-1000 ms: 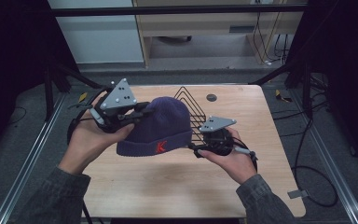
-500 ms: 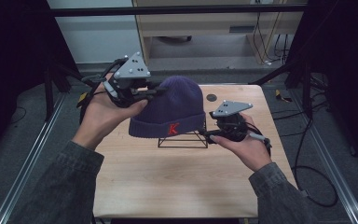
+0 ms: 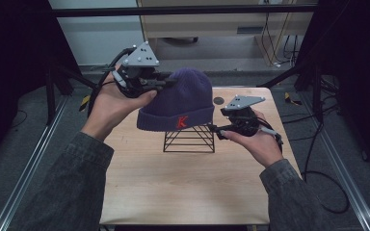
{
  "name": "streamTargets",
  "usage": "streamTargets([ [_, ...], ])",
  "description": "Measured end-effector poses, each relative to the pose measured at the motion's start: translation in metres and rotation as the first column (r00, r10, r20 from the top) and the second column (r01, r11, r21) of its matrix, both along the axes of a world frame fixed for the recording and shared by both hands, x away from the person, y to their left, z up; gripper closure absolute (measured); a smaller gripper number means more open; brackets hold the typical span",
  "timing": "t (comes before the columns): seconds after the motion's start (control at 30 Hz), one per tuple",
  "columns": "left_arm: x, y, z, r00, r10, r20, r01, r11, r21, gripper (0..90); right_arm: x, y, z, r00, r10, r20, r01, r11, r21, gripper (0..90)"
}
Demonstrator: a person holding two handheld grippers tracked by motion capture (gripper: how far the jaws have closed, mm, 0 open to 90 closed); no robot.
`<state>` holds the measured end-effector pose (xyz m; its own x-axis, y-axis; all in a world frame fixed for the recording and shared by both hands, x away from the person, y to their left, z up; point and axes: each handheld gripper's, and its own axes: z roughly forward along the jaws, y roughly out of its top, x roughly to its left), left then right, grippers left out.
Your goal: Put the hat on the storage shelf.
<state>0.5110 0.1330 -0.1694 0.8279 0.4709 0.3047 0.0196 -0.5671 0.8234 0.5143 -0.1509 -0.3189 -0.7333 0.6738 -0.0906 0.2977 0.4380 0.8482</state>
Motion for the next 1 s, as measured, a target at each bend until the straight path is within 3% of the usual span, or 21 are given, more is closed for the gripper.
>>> streamTargets([
  [0.23, 0.003, -0.005, 0.002, 0.9992, -0.039, 0.004, 0.039, 0.9991, 0.015, 78.9, 0.008, 0.001, 0.002, 0.9998, 0.018, 0.000, -0.018, 0.9998, 0.002, 28.9],
  [0.3, 0.006, -0.007, 0.002, 0.9988, -0.049, 0.007, 0.049, 0.9987, 0.014, 78.9, 0.012, 0.002, 0.004, 0.9997, 0.026, -0.001, -0.026, 0.9997, -0.003, 32.8],
  [0.53, 0.022, -0.012, 0.004, 0.9993, -0.033, 0.016, 0.033, 0.9994, -0.003, 78.8, 0.019, 0.002, 0.011, 0.9986, 0.053, 0.008, -0.053, 0.9986, 0.004, 68.2],
  [0.63, 0.031, -0.013, 0.002, 0.9997, -0.012, 0.021, 0.012, 0.9998, -0.014, 78.6, 0.022, 0.001, 0.014, 0.9995, 0.032, 0.010, -0.032, 0.9995, 0.002, 69.3],
  [0.77, 0.042, -0.015, -0.002, 0.9992, 0.012, 0.039, -0.012, 0.9999, 0.004, 78.3, 0.026, -0.002, 0.015, 0.9999, 0.004, 0.011, -0.004, 1.0000, -0.009, 70.5],
  [0.83, 0.055, -0.020, -0.009, 0.9983, 0.030, 0.050, -0.030, 0.9995, 0.008, 78.4, 0.032, -0.004, 0.013, 0.9997, -0.021, 0.013, 0.021, 0.9994, -0.025, 71.8],
  [1.0, 0.069, -0.026, -0.020, 0.9984, 0.035, 0.044, -0.035, 0.9994, 0.005, 78.4, 0.039, -0.007, 0.006, 0.9980, -0.061, 0.013, 0.062, 0.9967, -0.052, 72.2],
])
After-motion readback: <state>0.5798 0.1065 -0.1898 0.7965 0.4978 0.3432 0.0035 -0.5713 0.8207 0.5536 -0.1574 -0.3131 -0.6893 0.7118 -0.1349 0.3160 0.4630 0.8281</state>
